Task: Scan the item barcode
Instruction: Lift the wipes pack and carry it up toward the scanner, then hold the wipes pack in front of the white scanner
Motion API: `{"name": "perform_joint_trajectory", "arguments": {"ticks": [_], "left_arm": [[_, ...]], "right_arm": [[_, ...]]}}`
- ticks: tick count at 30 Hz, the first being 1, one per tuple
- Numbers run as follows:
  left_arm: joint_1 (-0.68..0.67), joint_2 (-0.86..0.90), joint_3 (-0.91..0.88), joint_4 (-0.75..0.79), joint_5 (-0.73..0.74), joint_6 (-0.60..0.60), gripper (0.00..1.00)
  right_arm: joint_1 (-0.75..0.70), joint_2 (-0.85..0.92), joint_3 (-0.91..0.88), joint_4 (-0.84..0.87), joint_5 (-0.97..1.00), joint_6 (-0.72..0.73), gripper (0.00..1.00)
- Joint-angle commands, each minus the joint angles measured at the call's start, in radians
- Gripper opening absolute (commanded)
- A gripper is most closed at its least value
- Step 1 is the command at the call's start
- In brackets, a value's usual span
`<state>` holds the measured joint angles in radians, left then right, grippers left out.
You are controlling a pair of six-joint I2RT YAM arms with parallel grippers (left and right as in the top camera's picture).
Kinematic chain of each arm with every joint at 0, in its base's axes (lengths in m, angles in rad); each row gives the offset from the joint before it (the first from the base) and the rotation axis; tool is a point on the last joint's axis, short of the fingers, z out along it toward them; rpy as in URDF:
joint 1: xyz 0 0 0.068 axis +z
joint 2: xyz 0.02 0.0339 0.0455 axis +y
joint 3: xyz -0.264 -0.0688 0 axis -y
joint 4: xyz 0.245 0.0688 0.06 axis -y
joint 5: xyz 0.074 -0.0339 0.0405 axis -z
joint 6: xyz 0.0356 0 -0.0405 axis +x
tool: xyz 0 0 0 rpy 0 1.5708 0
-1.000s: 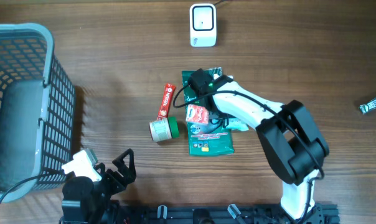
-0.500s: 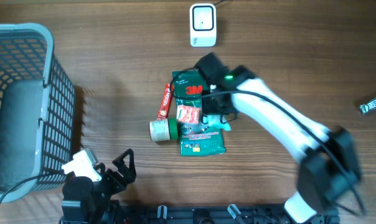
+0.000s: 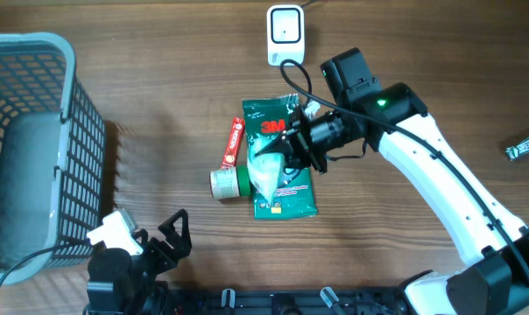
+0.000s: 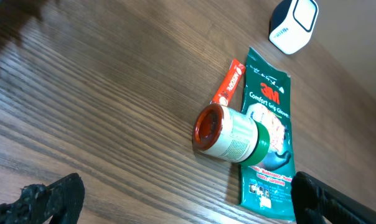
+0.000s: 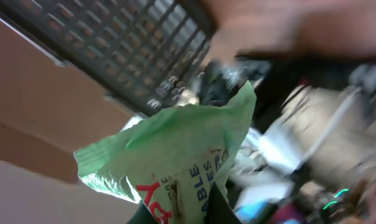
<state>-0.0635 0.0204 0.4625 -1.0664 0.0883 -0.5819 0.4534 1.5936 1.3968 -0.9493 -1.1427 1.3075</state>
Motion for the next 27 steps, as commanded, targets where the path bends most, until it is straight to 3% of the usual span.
{"name": "perform_joint_trajectory", "arguments": {"ticks": [1, 3, 6, 13, 18, 27], "left_arm": [[0.006, -0.001, -0.005, 0.003, 0.005, -0.002, 1.00], [0.006, -0.001, -0.005, 0.003, 0.005, -0.002, 1.00], [0.006, -0.001, -0.005, 0.003, 0.005, -0.002, 1.00], [0.006, -0.001, -0.005, 0.003, 0.005, -0.002, 1.00], [0.006, -0.001, -0.005, 0.003, 0.005, -0.002, 1.00], [0.006, -0.001, -0.005, 0.003, 0.005, -0.002, 1.00]], "right_arm": [[-0.045, 0.002, 0.009, 0.142, -0.139, 0.432, 0.04], [-0.090, 0.002, 0.009, 0.235, -0.153, 0.517, 0.04], [-0.135, 0.002, 0.009, 0.261, -0.236, 0.488, 0.04], [-0.309, 0.005, 0.002, 0.259, -0.481, 0.006, 0.04], [-0.409, 0.006, 0.002, 0.245, -0.481, -0.316, 0.04], [-0.412, 0.006, 0.002, 0.241, -0.481, -0.321, 0.04]]}}
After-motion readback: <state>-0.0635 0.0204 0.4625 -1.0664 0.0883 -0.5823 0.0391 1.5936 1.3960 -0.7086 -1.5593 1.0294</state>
